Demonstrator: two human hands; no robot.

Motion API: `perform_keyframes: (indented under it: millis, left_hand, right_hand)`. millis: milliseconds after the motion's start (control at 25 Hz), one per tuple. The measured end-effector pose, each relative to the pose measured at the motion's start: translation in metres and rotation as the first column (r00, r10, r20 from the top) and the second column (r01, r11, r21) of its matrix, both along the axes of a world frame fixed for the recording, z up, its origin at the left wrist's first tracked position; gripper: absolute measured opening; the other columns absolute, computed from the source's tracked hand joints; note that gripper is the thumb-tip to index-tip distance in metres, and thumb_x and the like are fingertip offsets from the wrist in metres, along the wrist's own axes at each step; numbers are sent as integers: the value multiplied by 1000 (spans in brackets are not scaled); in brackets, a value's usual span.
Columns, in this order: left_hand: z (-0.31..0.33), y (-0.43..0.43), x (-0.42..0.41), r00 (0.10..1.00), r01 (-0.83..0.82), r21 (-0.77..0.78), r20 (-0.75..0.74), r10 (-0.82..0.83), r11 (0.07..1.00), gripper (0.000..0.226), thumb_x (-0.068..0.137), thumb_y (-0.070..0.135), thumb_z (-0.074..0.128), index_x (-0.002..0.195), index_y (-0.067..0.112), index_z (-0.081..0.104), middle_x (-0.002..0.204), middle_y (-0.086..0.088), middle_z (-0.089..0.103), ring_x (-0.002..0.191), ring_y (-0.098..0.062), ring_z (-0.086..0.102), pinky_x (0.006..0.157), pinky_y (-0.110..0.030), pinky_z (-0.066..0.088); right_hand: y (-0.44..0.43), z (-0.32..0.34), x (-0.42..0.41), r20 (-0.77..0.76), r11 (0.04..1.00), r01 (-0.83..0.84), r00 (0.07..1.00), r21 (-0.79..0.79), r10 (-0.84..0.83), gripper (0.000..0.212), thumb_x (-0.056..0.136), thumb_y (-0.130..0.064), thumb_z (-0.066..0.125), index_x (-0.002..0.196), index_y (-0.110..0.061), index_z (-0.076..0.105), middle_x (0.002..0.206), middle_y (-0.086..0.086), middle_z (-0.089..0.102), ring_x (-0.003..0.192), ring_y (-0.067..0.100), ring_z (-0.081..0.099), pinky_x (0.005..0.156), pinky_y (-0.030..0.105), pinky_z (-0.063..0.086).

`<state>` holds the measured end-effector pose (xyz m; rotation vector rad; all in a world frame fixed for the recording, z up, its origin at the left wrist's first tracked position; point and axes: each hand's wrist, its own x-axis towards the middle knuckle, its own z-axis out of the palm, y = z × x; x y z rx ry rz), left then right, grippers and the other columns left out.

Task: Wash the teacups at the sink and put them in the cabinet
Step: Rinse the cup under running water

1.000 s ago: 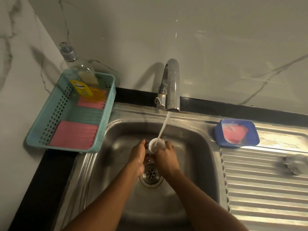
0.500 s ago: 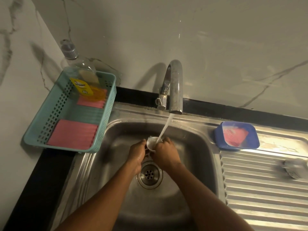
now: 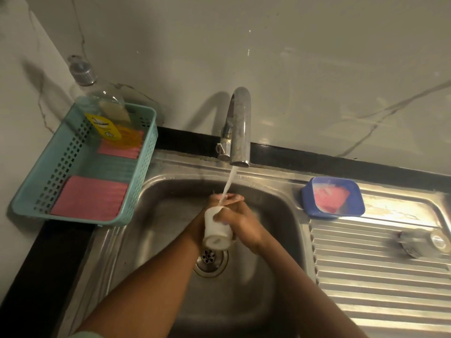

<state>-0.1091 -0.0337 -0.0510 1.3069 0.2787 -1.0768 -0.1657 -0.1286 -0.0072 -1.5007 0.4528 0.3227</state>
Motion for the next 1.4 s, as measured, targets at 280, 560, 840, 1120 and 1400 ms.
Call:
perform_keyframes:
  millis: [280, 560, 840, 1120, 1400]
  left_hand:
    - [-3, -19, 22, 984, -3, 81, -179, 17, 997, 31, 103, 40, 48, 99, 17, 70, 70, -6, 61, 69, -19, 62, 66, -32, 50]
    - [0, -10, 23, 914, -211, 232, 392, 107, 950, 23, 99, 19, 64, 99, 0, 75, 83, -8, 71, 76, -18, 63, 64, -26, 50]
    - [30, -9, 40, 658, -313, 103, 741, 138, 944, 55, 93, -9, 48, 143, 13, 55, 139, -5, 58, 125, -17, 56, 107, -30, 47]
    - [29, -20, 56, 678, -186, 94, 733, 58, 978, 52, 89, -6, 51, 136, 14, 61, 130, -5, 64, 120, -22, 61, 105, -46, 51]
    - [47, 5, 61, 327, -54, 643, 735, -595, 764, 59, 92, -1, 57, 147, 20, 50, 161, -4, 28, 147, -32, 21, 113, -50, 36]
  right_hand:
    - [11, -26, -13, -470, 394, 573, 818, 718, -332, 45, 90, -41, 51, 90, -1, 74, 85, 14, 61, 62, 18, 53, 35, 21, 44]
    - [22, -46, -28, -441, 637, 615, 784, 464, -436, 37, 79, -40, 73, 99, -10, 69, 83, 11, 68, 72, 21, 65, 61, 32, 47]
    - [32, -36, -31, -228, 880, 435, 852, -191, -471, 82, 68, -41, 88, 135, -17, 45, 107, 11, 69, 83, 18, 73, 61, 25, 55]
    - [35, -19, -29, -46, 846, 303, 933, -440, -358, 82, 70, -34, 90, 138, -24, 46, 122, -3, 57, 95, 9, 62, 58, 9, 47]
    - [39, -15, -44, -74, 796, 255, 934, -549, -350, 64, 65, -43, 90, 118, -19, 65, 101, -6, 67, 82, 0, 62, 57, 8, 43]
